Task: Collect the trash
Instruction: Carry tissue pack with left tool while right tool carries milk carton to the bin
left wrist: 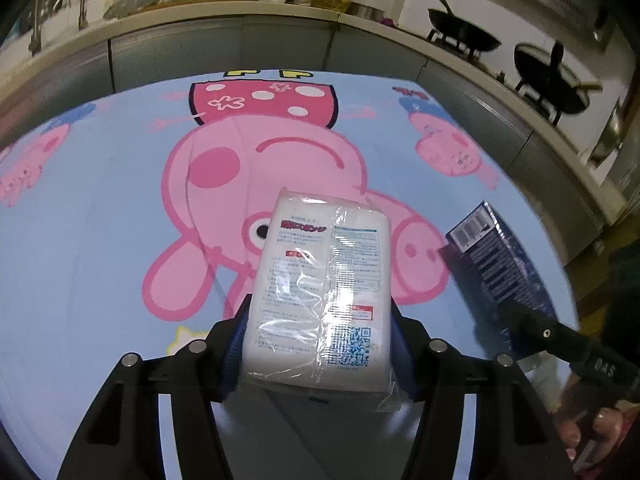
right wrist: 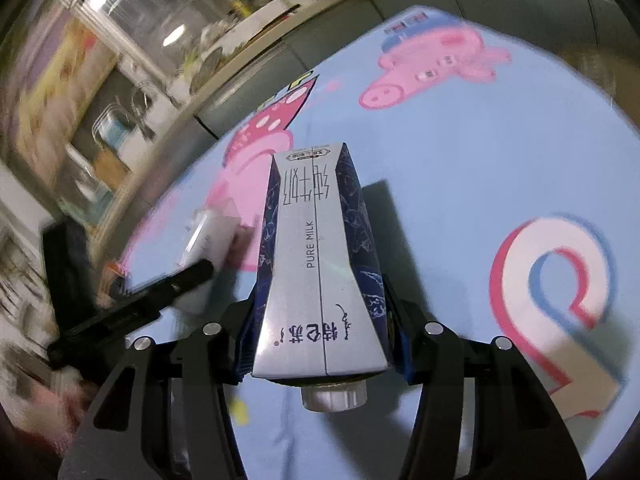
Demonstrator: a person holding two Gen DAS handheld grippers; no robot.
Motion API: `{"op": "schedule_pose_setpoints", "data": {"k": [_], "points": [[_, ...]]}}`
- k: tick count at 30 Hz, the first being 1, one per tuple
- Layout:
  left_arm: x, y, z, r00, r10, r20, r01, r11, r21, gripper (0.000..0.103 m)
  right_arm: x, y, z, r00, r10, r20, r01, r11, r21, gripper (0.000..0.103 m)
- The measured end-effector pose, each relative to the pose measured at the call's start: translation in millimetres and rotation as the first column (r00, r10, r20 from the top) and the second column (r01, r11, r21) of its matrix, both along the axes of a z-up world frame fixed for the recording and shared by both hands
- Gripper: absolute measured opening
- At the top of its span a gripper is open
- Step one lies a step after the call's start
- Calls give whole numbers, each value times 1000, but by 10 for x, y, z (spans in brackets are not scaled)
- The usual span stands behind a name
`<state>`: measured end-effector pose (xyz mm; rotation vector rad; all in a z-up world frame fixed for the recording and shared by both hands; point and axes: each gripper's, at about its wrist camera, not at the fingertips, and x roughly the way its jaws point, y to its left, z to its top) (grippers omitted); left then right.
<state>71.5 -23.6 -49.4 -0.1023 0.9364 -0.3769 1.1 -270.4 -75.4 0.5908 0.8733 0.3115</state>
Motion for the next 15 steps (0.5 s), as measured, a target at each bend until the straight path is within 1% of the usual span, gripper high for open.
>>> {"op": "schedule_pose_setpoints", "data": {"k": [1,4,6,9,13,15], "points": [[19,14,21,1000,-3,-5,3,1000,-23,61,16,-55,-12,1000,-4,-13,5,998,58,51],[80,41,101,1000,-13,-12,12,997,-80,61,46,-160,-10,999,-14,-33,19,985,172,51],[112,16,162,1000,-24,-4,23,995,-97,61,44,-199,31,999,-22,-26,27,978,205,51],[148,-78,243,999,-45,14,46,994,-98,61,22,-244,131,999,-41,7,39,980,197,51],[212,-313,336,995,-96,35,99,991,-87,60,-20,-340,203,996,-80,39,74,988,136,51],[249,-552,368,989,-146,34,149,986,-80,61,-46,-447,201,992,-116,46,110,988,105,51]]}}
